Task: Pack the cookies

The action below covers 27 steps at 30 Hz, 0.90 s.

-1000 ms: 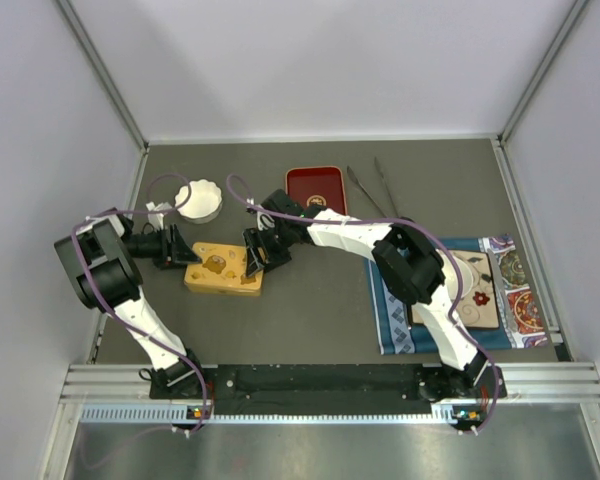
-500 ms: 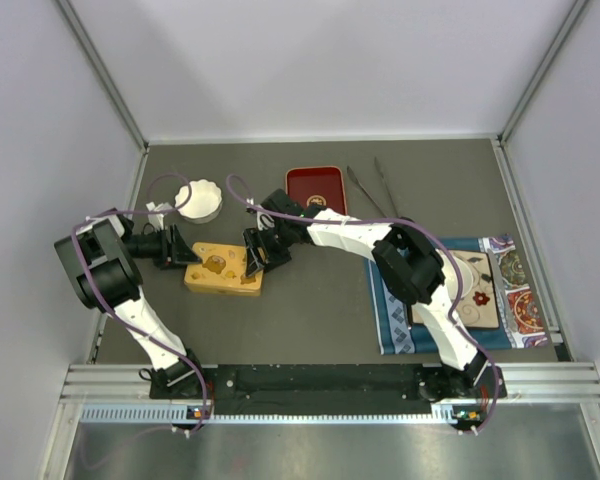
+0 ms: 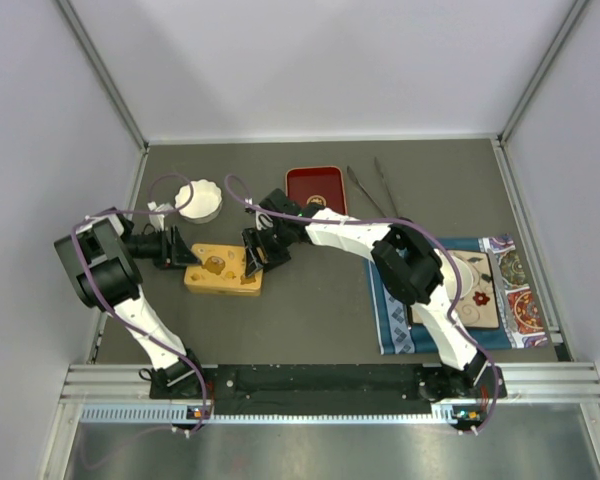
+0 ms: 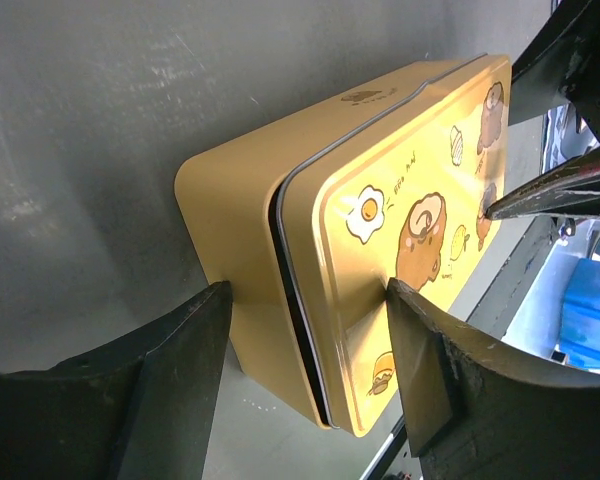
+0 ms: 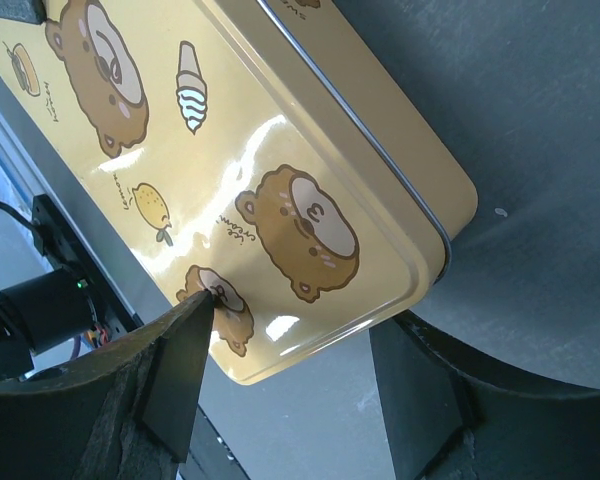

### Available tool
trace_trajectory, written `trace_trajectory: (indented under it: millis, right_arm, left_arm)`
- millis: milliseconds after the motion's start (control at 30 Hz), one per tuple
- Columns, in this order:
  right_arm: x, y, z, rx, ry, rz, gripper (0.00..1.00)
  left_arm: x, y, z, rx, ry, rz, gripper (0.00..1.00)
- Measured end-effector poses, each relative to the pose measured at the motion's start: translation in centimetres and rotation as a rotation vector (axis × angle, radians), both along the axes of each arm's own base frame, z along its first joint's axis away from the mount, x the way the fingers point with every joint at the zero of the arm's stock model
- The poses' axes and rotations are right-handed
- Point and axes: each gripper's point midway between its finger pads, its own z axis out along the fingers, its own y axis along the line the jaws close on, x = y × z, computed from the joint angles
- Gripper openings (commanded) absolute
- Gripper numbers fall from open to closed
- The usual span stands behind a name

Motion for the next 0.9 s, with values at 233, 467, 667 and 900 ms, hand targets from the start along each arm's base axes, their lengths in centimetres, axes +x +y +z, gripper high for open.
trace_trajectory:
  millis: [233,467,667,900]
  right_arm:
    - [0.05,0.06,0.10,0.000,-0.004,0.000,0.63]
    - [0.60,0.20,0.63,-0.006,-0.030,-0.009,0.63]
    - [0.91,0.22,0.93,-0.014,-0.043,-0.010,0.63]
    - [0.98,0.11,0.93,-0.021,-0.050,-0.007,0.63]
  left_arm:
    - [-0.34,0.00,-0.10,-0.006,0.001,-0.017,0.71]
    - [-0.77,0.01,-0.13,-0.002,0.011,-0.029,0.70]
    - [-0.86,0.02,-0.09,-0.006,0.019,-0.023,0.63]
    - [-0.98,-0.03,-0.03,-0.017,0.032,-0.015,0.52]
